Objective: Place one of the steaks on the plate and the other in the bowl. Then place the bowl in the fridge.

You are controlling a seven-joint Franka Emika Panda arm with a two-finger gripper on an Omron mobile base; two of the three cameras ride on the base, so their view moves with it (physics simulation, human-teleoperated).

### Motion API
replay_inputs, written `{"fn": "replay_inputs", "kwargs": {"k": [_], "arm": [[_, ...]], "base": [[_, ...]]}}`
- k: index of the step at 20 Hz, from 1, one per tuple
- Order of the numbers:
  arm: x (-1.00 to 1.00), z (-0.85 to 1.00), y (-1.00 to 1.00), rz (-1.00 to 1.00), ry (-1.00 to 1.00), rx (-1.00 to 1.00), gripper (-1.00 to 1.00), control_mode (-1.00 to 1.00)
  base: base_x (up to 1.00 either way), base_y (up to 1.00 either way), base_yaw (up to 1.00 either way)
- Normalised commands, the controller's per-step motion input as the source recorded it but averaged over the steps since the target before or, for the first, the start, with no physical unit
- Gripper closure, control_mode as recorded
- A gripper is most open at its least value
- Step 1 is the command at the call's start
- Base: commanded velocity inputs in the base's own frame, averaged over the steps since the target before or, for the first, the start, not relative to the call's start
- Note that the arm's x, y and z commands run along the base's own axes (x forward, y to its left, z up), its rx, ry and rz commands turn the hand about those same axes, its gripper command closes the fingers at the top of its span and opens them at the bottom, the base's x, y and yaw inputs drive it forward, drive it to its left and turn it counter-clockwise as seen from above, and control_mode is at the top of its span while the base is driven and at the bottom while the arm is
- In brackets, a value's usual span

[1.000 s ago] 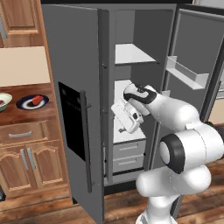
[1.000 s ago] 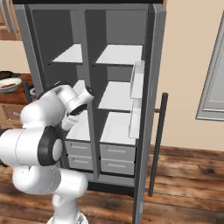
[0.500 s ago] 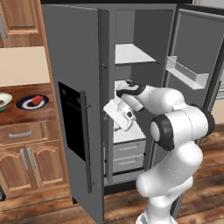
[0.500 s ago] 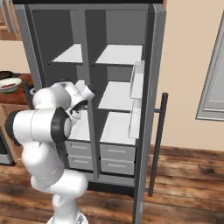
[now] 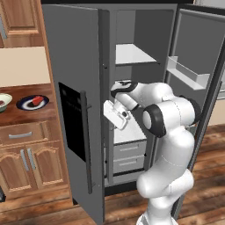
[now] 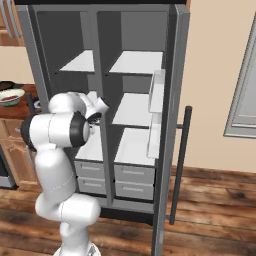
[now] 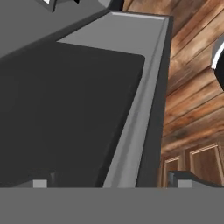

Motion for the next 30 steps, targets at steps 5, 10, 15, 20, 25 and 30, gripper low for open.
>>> {"fn": "replay_inputs", "kwargs": {"k": [5, 10, 15, 20, 25, 30], "arm": [[0.08, -0.12, 0.31, 0.0, 0.04, 0.0, -1.0, -1.0], [-0.01, -0.09, 0.28, -0.03, 0.03, 0.0, -1.0, -1.0], [-0.38, -0.08, 0.25, -0.09, 0.04, 0.0, -1.0, -1.0], [-0.91, -0.25, 0.48, -0.07, 0.03, 0.0, -1.0, -1.0], [-0.93, -0.16, 0.89, -0.07, 0.0, 0.0, -1.0, -1.0], [-0.54, 0.0, 1.0, -0.19, 0.0, -0.02, -1.0, -1.0]], "base": [[0.0, 0.0, 0.0], [0.0, 0.0, 0.0], [0.0, 0.0, 0.0], [0.0, 0.0, 0.0], [0.0, 0.0, 0.0], [0.0, 0.0, 0.0]]}}
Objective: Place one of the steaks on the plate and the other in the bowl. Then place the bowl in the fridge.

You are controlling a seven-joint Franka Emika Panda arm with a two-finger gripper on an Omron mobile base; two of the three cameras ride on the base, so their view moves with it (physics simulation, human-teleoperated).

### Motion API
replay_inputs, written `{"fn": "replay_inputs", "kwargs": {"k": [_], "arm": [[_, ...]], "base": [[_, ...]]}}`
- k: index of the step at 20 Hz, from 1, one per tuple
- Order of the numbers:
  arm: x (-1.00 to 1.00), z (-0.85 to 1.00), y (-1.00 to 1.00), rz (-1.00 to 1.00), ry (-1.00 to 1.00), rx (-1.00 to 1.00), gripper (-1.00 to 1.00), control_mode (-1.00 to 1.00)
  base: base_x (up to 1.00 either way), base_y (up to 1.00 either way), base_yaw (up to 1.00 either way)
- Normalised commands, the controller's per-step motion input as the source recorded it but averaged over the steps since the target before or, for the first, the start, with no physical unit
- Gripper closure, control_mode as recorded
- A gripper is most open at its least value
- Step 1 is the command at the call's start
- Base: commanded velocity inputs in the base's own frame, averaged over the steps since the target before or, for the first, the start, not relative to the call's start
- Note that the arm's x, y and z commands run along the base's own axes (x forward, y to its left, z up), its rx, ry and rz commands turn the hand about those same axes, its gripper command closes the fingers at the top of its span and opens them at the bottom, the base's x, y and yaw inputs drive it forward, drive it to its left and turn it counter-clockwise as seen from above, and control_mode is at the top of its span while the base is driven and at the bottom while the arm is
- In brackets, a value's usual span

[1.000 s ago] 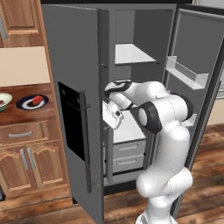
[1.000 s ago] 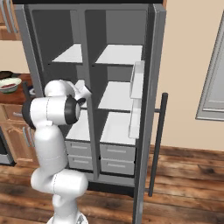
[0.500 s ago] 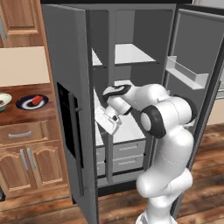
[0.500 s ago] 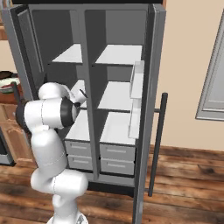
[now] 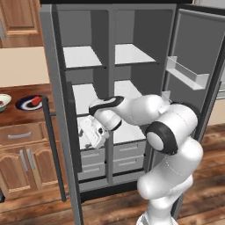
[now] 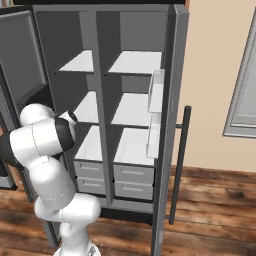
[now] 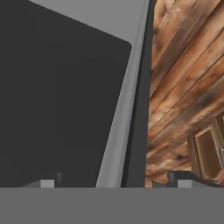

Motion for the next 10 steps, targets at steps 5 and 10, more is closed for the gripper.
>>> {"fn": "replay_inputs", "kwargs": {"k": [5, 10], "arm": [[-0.19, 0.0, 0.56, -0.17, 0.0, -0.07, -1.0, -1.0], [0.04, 0.13, -0.52, -0.05, 0.05, -0.13, -1.0, -1.0]], "base": [[0.0, 0.0, 0.0], [0.0, 0.0, 0.0]]}}
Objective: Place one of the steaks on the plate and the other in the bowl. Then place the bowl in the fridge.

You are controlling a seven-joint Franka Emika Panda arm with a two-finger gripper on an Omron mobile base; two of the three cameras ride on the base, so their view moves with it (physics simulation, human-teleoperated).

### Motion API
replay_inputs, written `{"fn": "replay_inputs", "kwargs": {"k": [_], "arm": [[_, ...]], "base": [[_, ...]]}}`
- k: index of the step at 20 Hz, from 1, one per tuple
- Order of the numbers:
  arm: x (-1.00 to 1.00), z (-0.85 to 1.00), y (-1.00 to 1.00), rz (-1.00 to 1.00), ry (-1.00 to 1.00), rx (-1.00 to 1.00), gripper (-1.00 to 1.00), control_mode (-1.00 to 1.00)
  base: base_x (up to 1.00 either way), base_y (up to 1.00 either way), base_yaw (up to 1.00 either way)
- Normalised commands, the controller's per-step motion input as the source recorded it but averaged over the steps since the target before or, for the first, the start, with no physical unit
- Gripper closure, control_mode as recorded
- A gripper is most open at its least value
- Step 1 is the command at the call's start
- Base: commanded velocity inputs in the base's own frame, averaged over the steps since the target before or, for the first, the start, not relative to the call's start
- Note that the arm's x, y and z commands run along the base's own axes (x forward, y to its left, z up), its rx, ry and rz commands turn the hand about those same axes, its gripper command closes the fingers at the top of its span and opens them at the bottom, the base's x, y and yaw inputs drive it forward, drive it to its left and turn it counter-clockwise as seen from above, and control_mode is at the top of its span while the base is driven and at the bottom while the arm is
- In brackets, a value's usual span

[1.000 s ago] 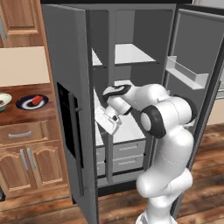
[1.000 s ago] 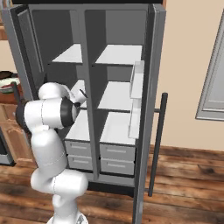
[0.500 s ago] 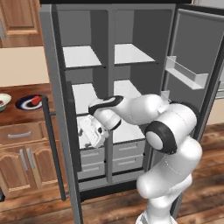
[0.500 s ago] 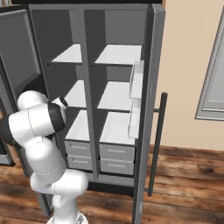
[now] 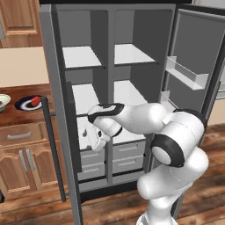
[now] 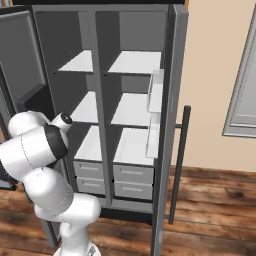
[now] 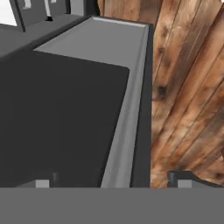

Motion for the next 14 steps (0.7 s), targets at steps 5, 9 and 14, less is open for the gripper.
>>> {"fn": "replay_inputs", "kwargs": {"k": [5, 9, 14], "arm": [[0.24, 0.39, -0.96, 0.0, -0.05, -0.2, -1.0, -1.0], [0.27, 0.19, -0.45, 0.11, -0.39, -0.2, -1.0, -1.0], [0.01, 0.25, -0.64, 0.43, -0.54, -0.18, -1.0, -1.0]], "base": [[0.0, 0.0, 0.0], [0.0, 0.0, 0.0], [0.0, 0.0, 0.0]]}}
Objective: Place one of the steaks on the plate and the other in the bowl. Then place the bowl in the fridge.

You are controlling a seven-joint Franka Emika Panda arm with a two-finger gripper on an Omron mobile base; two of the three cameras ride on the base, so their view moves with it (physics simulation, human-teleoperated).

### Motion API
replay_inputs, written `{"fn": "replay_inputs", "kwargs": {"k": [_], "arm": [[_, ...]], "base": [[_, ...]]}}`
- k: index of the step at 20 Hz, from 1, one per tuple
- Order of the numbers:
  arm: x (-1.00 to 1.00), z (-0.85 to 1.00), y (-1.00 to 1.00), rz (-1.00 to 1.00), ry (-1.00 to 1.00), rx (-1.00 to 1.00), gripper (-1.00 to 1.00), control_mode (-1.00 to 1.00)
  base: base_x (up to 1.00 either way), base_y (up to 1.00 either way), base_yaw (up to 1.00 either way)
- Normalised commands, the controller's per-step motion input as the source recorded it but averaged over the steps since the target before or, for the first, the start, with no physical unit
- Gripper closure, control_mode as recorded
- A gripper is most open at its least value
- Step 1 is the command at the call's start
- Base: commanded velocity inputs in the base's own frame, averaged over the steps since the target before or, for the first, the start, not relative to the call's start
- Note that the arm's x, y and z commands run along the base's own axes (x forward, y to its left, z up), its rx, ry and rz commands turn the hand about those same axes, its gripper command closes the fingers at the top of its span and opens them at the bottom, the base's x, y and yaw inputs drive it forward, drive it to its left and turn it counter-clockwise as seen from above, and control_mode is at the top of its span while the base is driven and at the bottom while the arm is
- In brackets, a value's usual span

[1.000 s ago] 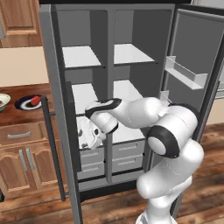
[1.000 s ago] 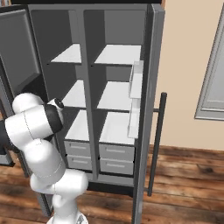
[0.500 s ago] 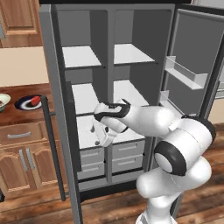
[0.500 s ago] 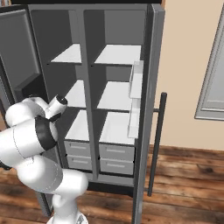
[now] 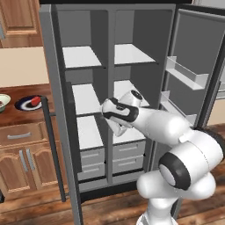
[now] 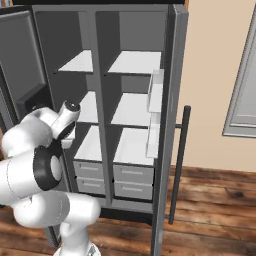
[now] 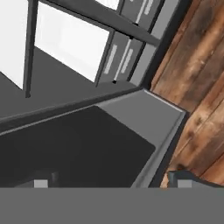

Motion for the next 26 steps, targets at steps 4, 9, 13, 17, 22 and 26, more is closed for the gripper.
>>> {"fn": "replay_inputs", "kwargs": {"k": [4, 9, 13, 17, 22, 26], "arm": [[-0.04, 0.06, -0.92, 0.47, -0.51, -0.18, -1.0, -1.0], [-0.05, 0.1, -0.68, 0.59, -0.45, -0.29, -1.0, -1.0], [0.0, 0.12, -0.18, 0.41, -0.09, -0.8, -1.0, -1.0], [0.21, 0.0, -0.19, 0.15, 0.2, -0.98, -1.0, -1.0], [0.03, 0.02, 0.0, -0.03, 0.31, -0.35, -1.0, -1.0], [-0.06, 0.0, -0.06, 0.01, 0.15, 0.02, -1.0, -1.0]], "base": [[0.0, 0.0, 0.0], [0.0, 0.0, 0.0], [0.0, 0.0, 0.0], [0.0, 0.0, 0.0], [0.0, 0.0, 0.0], [0.0, 0.0, 0.0]]}}
